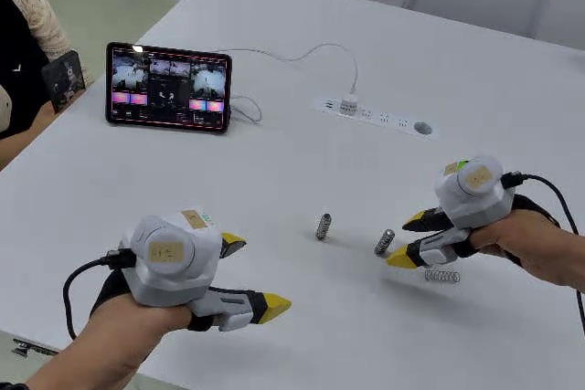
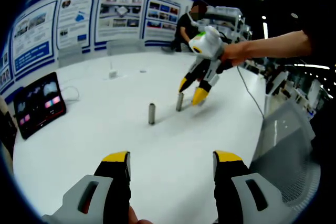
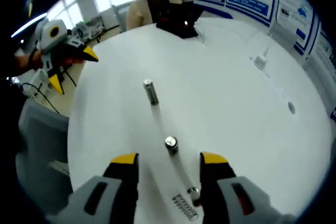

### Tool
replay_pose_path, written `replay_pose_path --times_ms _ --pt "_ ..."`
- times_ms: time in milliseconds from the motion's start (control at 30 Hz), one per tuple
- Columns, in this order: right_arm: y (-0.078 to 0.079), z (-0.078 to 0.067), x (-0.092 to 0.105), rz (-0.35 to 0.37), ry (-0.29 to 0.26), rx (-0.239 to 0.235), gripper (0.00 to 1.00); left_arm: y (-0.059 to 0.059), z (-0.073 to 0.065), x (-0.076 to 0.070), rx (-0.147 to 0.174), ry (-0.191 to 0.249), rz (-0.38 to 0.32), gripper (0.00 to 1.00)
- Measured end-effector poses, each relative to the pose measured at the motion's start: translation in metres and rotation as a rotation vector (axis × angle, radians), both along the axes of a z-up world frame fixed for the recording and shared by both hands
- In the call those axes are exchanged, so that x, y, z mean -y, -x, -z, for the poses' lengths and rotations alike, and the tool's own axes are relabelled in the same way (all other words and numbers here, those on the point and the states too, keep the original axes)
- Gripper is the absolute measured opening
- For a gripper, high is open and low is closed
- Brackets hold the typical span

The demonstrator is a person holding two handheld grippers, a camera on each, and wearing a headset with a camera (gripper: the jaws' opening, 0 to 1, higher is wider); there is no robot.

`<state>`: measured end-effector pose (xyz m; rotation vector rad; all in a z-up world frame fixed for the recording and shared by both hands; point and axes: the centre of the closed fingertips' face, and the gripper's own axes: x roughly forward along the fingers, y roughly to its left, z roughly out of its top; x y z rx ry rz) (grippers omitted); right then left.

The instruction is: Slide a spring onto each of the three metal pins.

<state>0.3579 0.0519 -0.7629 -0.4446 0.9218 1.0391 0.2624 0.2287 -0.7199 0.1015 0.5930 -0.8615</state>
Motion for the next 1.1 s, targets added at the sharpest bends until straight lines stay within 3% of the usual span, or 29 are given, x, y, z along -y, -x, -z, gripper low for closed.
replay_pose_path --times_ms 233,533,1100 --pt "-0.005 -0.008 0.003 0.087 -0.077 0.026 0.52 -0.001 0.000 0.001 0.001 -0.001 0.007 0.65" --pt "-0.001 -0.022 0.003 0.177 -0.186 0.034 0.58 -0.006 -0.003 0.002 0.006 -0.001 0.013 0.65" --pt "0.014 -0.030 0.014 0.265 -0.272 0.057 0.64 -0.010 -0.004 0.013 0.007 -0.003 0.032 0.66"
